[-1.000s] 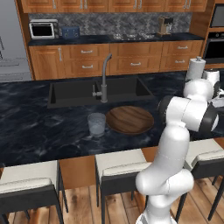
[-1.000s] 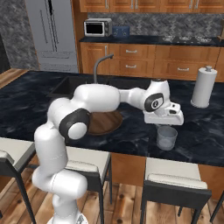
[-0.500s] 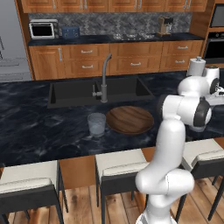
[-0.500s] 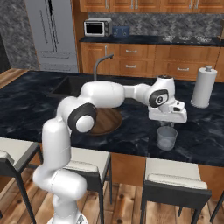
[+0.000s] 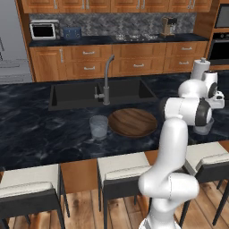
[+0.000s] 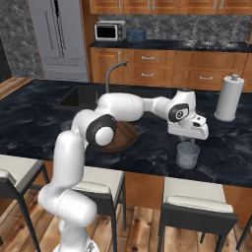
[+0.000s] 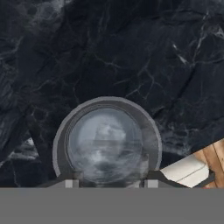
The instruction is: There are four ice cubes in the ice bowl. Place two ice cubes in each glass of water.
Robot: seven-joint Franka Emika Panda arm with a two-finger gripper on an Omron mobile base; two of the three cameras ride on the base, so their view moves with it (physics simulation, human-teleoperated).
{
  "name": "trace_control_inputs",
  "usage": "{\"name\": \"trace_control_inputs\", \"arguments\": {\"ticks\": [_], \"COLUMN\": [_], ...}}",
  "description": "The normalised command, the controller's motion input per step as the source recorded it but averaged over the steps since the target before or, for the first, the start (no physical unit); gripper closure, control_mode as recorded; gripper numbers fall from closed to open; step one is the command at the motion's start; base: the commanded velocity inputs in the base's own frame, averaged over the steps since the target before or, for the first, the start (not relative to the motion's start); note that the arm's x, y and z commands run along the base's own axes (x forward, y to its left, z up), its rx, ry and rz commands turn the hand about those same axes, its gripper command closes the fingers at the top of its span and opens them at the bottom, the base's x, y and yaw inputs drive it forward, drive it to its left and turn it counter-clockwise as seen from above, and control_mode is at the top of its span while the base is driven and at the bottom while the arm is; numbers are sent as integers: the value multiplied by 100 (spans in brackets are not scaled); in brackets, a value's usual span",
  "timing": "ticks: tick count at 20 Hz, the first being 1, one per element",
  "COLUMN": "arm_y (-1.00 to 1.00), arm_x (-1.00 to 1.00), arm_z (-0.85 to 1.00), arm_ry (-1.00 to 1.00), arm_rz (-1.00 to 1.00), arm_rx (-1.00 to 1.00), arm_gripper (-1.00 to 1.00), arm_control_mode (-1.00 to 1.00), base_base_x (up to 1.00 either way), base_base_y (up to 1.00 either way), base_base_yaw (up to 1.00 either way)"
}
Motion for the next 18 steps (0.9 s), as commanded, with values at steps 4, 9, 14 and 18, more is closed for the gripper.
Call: {"name": "trace_control_inputs", "arguments": {"ticks": [4,9,14,18], "arm_y": [-10,-15,-1,0], "arm_x": [5,7,10,0], "arm_z": [-5,-22,-7,-3], "arm_ry": [-1,0,-5,-5], "arm_rz": [-6,-6,-6,-5], "arm_rx": [0,0,0,0], "arm_gripper": [100,100,100,100], "arm_control_mode": [-100,-100,-100,-100], "base_base_x": [0,0,0,0], "base_base_y": [0,0,0,0], "base_base_yaw": [0,0,0,0]}}
